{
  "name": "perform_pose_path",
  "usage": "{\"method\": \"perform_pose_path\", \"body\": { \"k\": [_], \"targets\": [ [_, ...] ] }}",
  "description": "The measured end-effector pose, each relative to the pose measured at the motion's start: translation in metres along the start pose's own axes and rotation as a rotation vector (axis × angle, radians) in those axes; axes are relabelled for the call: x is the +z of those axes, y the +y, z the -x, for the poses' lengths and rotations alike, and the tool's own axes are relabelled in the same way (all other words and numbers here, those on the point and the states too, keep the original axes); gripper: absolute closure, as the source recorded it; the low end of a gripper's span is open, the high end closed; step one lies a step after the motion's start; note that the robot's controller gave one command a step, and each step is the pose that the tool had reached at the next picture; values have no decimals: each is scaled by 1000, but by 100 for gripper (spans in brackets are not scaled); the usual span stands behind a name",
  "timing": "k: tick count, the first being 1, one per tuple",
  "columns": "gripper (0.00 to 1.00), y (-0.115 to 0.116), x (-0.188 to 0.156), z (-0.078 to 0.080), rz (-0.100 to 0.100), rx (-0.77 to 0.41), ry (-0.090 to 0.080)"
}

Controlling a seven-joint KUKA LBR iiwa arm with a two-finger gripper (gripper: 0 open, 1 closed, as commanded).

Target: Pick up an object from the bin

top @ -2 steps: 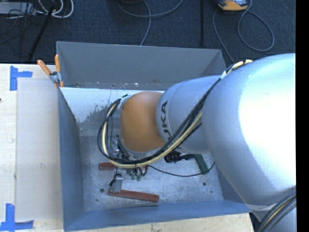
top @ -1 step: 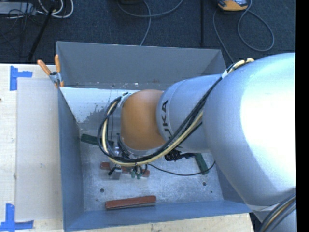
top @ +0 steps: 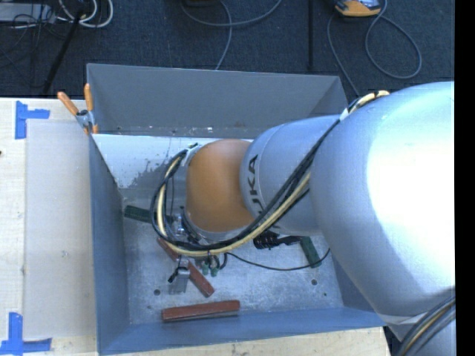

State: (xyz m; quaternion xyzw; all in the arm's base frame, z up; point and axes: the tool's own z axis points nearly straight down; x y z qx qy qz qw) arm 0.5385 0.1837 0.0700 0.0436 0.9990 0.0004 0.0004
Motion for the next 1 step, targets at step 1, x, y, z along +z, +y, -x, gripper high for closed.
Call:
{"method": "perform_pose_path", "body": {
  "k": [1],
  "targets": [
    [0, -21, 0, 60, -2, -359, -2]
  ]
}}
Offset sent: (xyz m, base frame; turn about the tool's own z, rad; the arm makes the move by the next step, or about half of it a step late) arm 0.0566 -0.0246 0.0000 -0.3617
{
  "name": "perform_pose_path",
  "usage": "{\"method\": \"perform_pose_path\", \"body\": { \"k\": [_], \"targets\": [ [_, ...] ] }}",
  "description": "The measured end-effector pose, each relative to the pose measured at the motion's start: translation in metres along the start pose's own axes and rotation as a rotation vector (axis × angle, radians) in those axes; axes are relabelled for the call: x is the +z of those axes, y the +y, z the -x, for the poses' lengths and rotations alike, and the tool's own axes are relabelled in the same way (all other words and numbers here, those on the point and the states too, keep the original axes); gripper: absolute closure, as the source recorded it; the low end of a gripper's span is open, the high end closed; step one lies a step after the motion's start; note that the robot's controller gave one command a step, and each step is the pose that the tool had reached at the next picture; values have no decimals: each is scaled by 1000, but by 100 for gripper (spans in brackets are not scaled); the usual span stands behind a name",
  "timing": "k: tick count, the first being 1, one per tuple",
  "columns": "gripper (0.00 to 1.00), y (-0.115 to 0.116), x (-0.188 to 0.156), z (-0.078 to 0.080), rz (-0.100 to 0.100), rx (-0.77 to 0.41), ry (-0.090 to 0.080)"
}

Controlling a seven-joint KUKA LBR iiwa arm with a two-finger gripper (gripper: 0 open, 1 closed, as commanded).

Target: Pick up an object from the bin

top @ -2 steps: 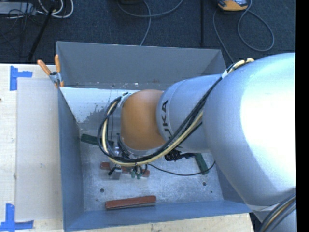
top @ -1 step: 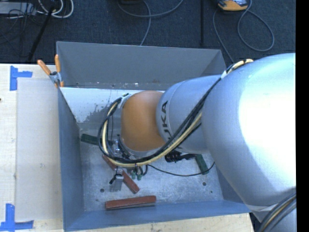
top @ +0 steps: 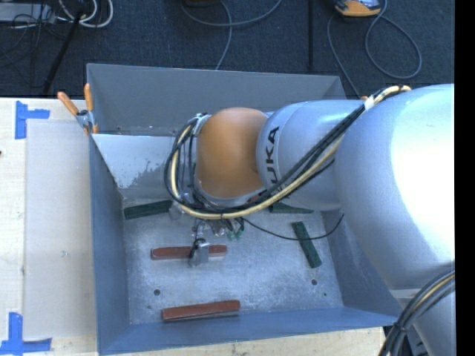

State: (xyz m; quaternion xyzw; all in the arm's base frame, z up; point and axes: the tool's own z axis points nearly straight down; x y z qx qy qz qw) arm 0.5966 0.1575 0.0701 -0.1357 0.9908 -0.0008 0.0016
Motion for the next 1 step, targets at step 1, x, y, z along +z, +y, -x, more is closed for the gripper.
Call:
{"method": "perform_pose_path", "body": {
  "k": [1],
  "targets": [
    [100, 1, 0, 0, 3, 2, 1]
  ]
}}
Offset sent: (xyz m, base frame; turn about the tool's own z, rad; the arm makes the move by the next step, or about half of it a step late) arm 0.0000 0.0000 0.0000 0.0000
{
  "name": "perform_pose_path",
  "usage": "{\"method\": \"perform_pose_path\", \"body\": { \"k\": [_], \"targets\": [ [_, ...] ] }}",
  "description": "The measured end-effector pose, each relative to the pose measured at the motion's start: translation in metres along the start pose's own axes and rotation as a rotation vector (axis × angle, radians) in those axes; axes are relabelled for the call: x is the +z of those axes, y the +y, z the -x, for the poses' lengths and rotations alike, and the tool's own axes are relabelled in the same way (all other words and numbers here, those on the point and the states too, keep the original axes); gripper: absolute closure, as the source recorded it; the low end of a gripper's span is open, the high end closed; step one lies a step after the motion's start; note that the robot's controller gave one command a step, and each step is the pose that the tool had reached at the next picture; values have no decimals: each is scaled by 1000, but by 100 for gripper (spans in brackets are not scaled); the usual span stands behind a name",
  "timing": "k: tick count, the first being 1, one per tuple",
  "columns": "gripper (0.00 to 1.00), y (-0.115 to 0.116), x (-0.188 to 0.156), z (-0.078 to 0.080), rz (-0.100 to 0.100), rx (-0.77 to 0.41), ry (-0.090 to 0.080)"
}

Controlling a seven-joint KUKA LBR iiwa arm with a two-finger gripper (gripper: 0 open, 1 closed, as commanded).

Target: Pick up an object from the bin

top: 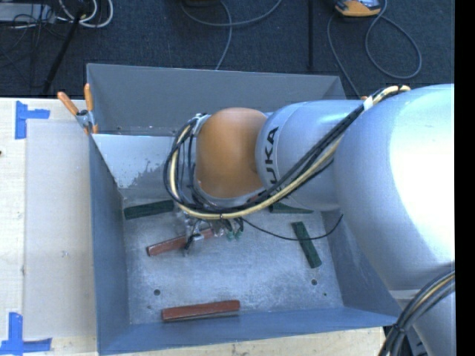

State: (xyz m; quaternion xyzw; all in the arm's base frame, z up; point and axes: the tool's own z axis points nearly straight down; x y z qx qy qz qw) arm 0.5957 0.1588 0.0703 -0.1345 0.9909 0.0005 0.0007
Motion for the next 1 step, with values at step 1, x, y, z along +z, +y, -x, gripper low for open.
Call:
{"method": "perform_pose_path", "body": {
  "k": [1],
  "targets": [
    [100, 57, -149, -16, 0, -84, -7]
  ]
}}
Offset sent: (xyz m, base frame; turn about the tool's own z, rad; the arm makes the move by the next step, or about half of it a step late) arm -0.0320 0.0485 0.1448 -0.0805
